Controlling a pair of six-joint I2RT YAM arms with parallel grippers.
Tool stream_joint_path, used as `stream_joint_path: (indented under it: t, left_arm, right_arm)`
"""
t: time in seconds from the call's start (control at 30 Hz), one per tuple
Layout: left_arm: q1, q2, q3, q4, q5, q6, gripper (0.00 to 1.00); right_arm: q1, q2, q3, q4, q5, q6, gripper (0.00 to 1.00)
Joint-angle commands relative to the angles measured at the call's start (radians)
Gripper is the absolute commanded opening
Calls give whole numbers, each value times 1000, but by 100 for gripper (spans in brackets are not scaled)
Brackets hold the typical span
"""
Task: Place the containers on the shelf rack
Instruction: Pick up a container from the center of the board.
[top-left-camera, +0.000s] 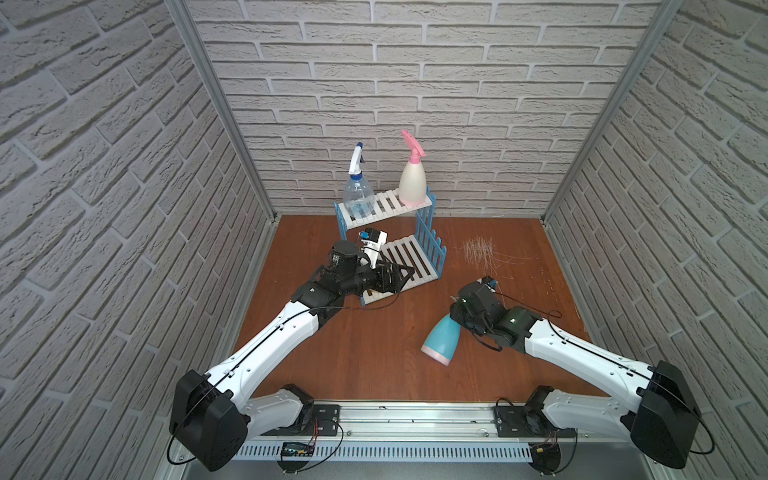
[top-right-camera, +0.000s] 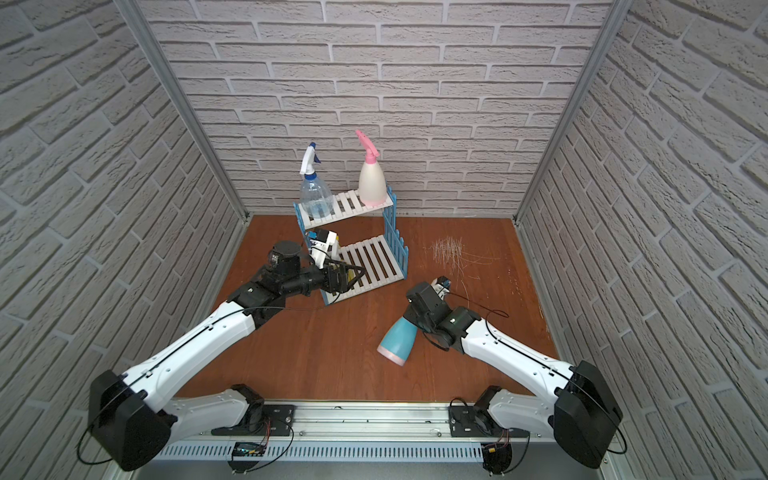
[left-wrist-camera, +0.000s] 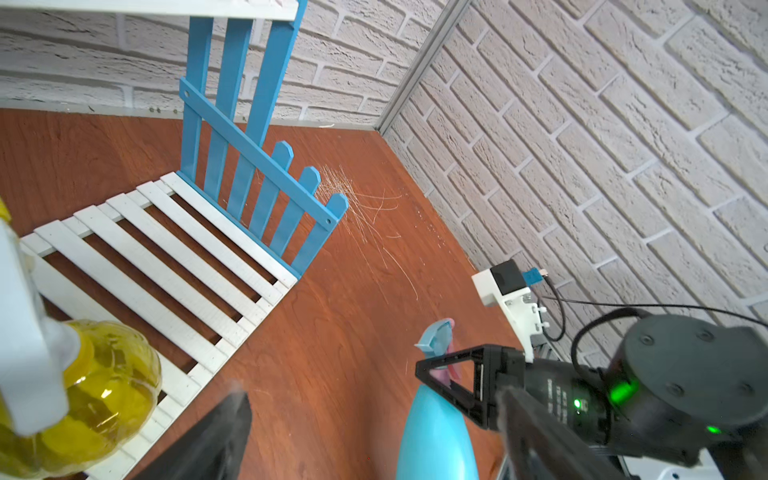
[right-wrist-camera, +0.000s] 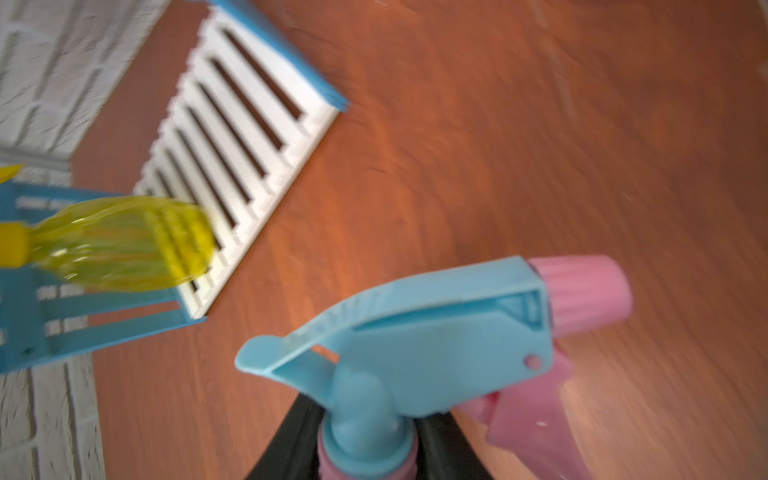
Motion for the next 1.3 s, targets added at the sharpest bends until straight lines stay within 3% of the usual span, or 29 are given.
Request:
stream_joint_path:
  t: [0.0, 0.23, 0.4, 0.57, 1.03, 1.27]
  left_arm:
    - [-1, 15, 56, 29, -25, -74, 98]
    - [-1, 52, 152, -97, 5, -99, 98]
    - [-13, 94, 221, -239, 60, -74, 96]
    - [-39, 127, 261, -322, 89, -44, 83]
    - [-78, 184, 249, -300, 132, -49, 42]
    - [-94, 208, 260, -293, 140, -51, 28]
  right_arm:
    - [18, 6, 35, 258, -68, -417, 23]
    - [24, 6, 63, 391, -311, -802, 24]
    - [26, -9, 55, 451, -397, -939, 25]
    - [27, -5, 65, 468, -397, -966, 25]
    - [27, 11, 60, 486, -361, -939, 24]
    - [27, 24, 62, 483, -337, -930, 24]
